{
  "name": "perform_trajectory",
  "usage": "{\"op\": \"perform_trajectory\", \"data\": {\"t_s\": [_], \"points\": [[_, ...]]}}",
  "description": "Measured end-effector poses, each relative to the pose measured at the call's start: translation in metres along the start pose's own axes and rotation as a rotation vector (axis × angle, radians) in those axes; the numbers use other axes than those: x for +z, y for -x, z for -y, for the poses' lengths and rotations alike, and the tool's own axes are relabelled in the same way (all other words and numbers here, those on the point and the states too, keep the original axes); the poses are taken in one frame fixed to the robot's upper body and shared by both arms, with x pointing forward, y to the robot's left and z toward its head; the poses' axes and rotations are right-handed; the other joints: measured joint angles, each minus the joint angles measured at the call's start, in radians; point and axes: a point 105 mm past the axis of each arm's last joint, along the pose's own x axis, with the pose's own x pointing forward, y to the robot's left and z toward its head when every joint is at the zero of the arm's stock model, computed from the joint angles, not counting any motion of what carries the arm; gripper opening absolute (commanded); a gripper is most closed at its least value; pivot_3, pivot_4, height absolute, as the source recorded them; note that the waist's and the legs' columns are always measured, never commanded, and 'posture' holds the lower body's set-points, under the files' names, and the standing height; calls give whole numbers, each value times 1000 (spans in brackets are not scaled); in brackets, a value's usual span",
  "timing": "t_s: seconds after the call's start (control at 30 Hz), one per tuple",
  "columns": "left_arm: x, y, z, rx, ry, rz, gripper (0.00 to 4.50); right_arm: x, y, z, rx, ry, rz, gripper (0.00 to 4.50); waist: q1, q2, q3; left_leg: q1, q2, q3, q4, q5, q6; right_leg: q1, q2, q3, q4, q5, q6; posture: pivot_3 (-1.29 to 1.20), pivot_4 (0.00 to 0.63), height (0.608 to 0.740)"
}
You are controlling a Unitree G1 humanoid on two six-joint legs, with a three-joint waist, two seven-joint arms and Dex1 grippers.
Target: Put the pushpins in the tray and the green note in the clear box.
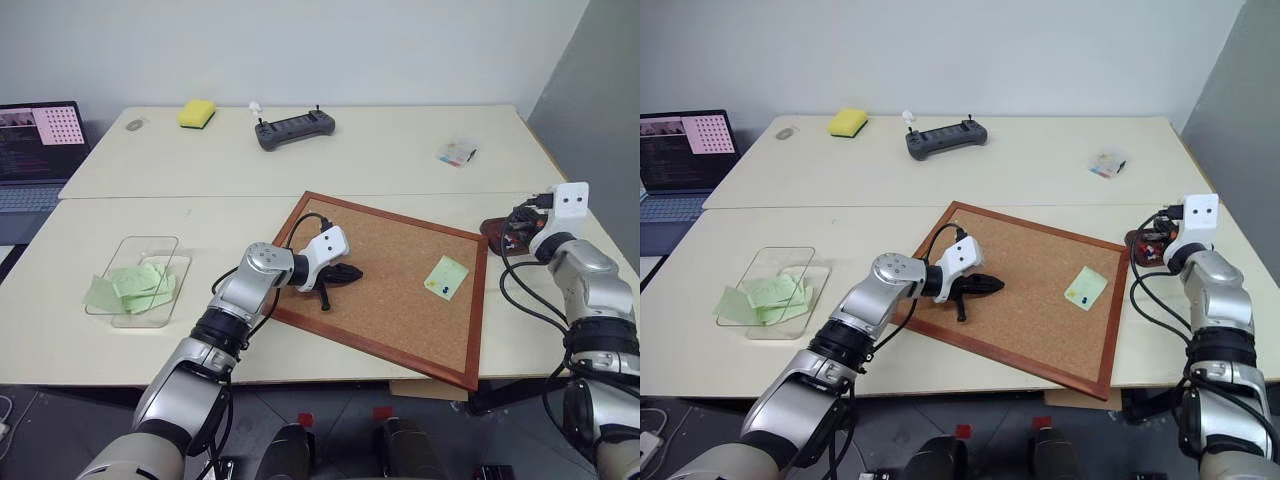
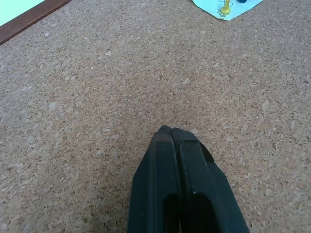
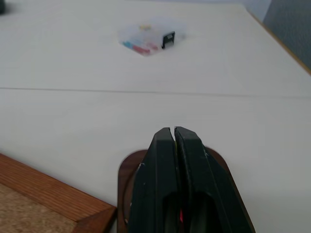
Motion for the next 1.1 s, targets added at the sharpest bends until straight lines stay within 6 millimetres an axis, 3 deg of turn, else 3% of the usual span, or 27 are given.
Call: {"op": "perform_trajectory", "data": {"t_s": [0.37, 0.9, 1.1], "points": [[1, 4, 1, 7, 5, 2, 0, -20, -10, 6, -27, -18, -53, 6, -9, 0, 0, 0, 0, 1, -1, 0, 0, 0, 0, 1, 0, 0, 0, 0, 150, 740], [0, 5, 1, 11, 10, 4, 0, -24, -11, 6, -10, -12, -44, 3253, -20, 0, 0, 0, 0, 1, -1, 0, 0, 0, 0, 1, 0, 0, 0, 0, 150, 740], [1, 4, 1, 10, 9, 5, 0, -6, -9, -2, 58, 16, 28, 4452, -20, 0, 0, 0, 0, 0, -1, 0, 0, 0, 0, 1, -1, 0, 0, 0, 150, 740]]}}
